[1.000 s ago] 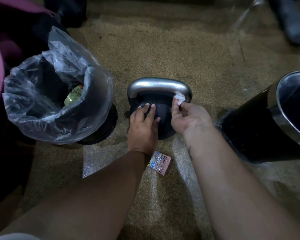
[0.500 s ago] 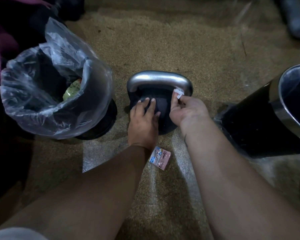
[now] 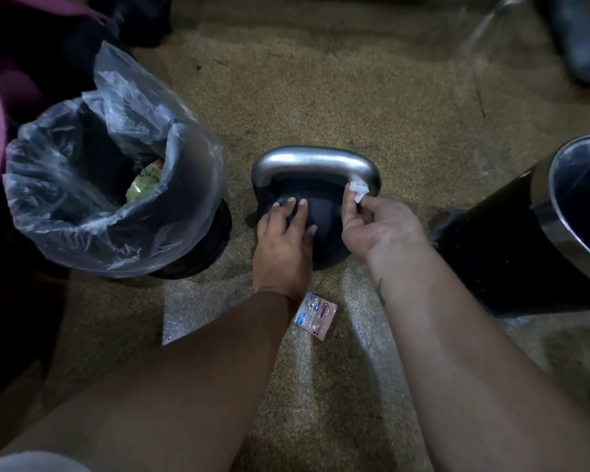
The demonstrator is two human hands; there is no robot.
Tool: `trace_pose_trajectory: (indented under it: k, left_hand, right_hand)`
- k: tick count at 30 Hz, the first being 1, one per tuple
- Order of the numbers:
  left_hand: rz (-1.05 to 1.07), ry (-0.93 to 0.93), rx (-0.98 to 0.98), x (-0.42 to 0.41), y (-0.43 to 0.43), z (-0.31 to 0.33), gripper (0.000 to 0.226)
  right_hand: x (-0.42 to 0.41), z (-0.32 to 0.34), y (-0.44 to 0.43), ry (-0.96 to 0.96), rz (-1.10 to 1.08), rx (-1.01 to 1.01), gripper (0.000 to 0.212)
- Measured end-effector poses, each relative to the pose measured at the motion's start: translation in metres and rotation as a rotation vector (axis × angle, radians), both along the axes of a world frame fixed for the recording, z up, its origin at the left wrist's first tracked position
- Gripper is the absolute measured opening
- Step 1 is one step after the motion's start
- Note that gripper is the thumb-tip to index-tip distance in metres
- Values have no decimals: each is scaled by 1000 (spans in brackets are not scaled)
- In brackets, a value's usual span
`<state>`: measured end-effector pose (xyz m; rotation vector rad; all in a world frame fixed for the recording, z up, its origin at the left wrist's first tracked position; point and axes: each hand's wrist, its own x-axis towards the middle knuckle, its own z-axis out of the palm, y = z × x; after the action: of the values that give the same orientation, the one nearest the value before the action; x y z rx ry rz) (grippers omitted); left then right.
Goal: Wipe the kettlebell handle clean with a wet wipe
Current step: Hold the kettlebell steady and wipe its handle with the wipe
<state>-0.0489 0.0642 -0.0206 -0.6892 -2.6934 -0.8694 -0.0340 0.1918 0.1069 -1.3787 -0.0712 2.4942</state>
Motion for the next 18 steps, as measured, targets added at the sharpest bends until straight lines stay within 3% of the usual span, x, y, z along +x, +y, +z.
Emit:
trace_pose_trajectory:
  k: [10,18]
  left_hand:
    - [5,33,22,-1,0,-4,40]
    - [-4,26,20,0,0,-3,41]
  right_hand:
    - [-2,-5,0,-14,-30,-4,26]
    - [3,-4,0,31,-47,-39,11]
